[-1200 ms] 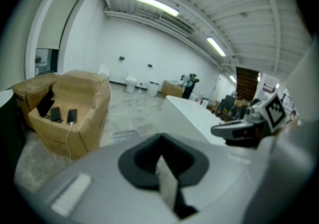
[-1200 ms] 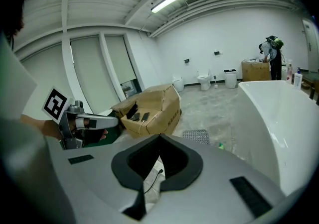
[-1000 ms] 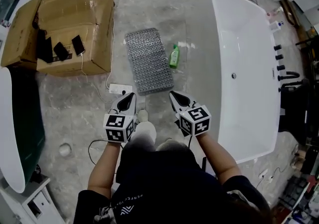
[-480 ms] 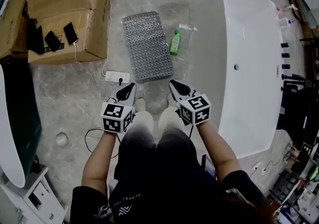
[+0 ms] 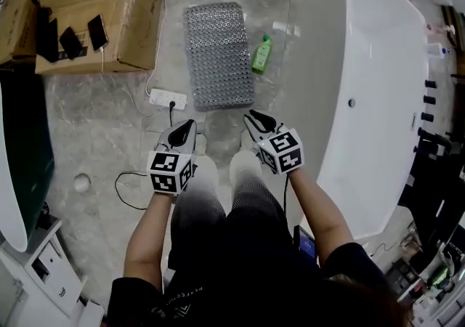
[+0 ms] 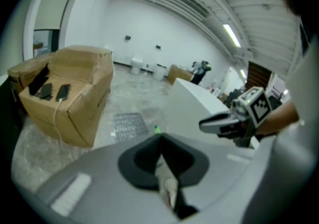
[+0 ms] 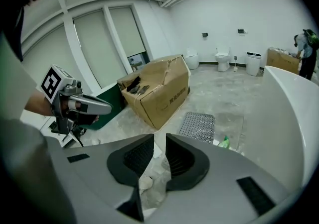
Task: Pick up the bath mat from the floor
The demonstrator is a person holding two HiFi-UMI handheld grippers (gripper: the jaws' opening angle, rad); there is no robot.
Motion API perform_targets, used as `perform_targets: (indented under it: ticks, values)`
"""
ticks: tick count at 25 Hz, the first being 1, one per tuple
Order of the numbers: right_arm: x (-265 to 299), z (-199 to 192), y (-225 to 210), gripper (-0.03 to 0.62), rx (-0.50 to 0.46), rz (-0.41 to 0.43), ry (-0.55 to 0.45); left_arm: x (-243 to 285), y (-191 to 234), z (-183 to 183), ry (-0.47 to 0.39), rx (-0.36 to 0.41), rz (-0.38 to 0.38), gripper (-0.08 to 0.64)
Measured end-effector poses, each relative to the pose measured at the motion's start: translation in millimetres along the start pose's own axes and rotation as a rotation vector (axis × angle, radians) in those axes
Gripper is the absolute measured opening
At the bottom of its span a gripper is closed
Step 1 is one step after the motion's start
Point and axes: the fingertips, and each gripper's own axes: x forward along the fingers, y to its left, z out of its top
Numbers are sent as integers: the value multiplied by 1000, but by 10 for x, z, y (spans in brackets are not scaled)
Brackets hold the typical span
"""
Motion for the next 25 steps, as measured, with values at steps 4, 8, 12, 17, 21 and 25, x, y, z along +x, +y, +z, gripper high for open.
perform_targets:
  ticks: [4, 8, 12, 17, 21, 25]
  values:
    - [233, -100, -113, 83, -80, 29, 29, 234, 35, -135, 41, -5, 12, 11]
    - [504, -256, -116, 101, -144, 63, 69, 424, 121, -318, 77, -19, 22, 12]
    - [724, -404, -168, 107, -192, 86, 97, 614, 161, -501, 115, -21, 29, 12]
    - [1036, -693, -263, 109, -253, 96, 136, 846, 233, -723, 133, -8, 44, 15]
    - [1298, -945, -351, 112, -291, 92, 177, 1042, 337, -940, 154, -4, 46, 21]
    - [1595, -1261, -446, 112, -315, 87, 204, 1281, 490, -1213, 187, 6, 49, 25]
